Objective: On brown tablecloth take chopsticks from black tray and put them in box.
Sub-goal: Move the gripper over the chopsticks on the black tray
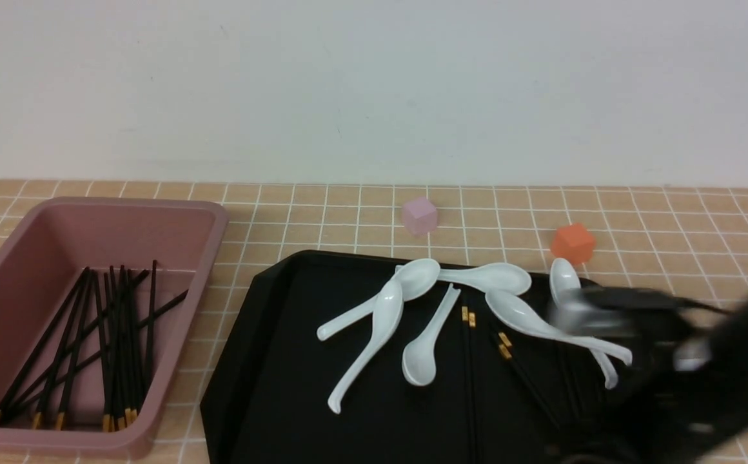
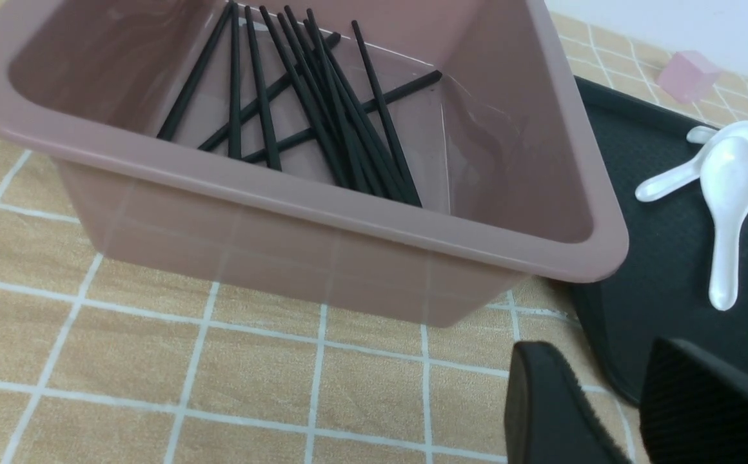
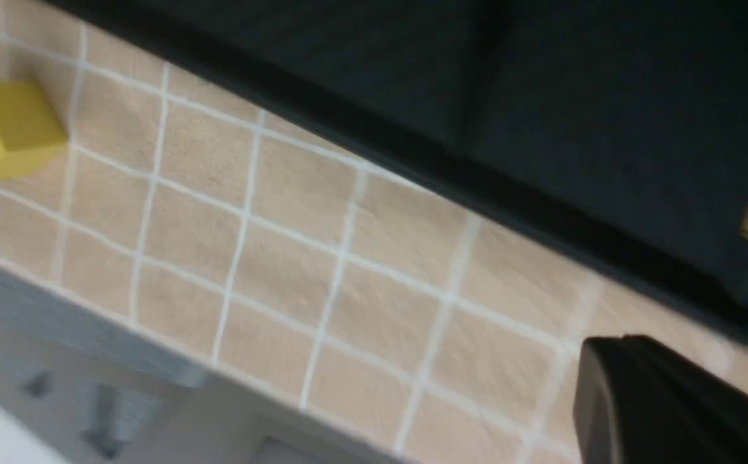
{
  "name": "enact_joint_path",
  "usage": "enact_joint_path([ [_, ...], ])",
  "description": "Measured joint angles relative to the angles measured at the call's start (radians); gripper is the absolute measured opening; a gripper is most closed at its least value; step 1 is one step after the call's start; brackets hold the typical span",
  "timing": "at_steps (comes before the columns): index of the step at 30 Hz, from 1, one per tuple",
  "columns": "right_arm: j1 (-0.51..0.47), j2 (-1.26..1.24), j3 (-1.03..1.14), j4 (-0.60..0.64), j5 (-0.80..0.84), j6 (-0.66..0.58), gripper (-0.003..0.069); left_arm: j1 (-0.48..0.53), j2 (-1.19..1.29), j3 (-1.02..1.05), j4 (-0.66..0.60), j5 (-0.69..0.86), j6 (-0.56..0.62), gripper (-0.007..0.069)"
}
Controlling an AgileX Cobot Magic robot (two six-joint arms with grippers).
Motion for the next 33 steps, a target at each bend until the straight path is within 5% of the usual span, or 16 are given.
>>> enact_joint_path([
  [4, 0.113, 0.147, -0.141, -0.210, -0.006, 0.236, 0.0009, 0.000, 0.000, 0.000, 0.000, 0.000, 0.000, 0.0239],
  [10, 0.136, 0.309, -0.307, -0.401, 0.018, 0.447, 0.0023, 0.000, 0.000, 0.000, 0.000, 0.000, 0.000, 0.0239],
  [17, 0.136, 0.489, -0.459, -0.415, 0.018, 0.481, 0.0101, 0.000, 0.000, 0.000, 0.000, 0.000, 0.000, 0.0239],
  [25, 0.109, 0.567, -0.539, -0.416, 0.029, 0.494, 0.0300, 0.000, 0.000, 0.000, 0.000, 0.000, 0.000, 0.0239],
  [33, 0.060, 0.600, -0.539, -0.390, 0.017, 0.503, 0.0328, 0.000, 0.000, 0.000, 0.000, 0.000, 0.000, 0.0239],
])
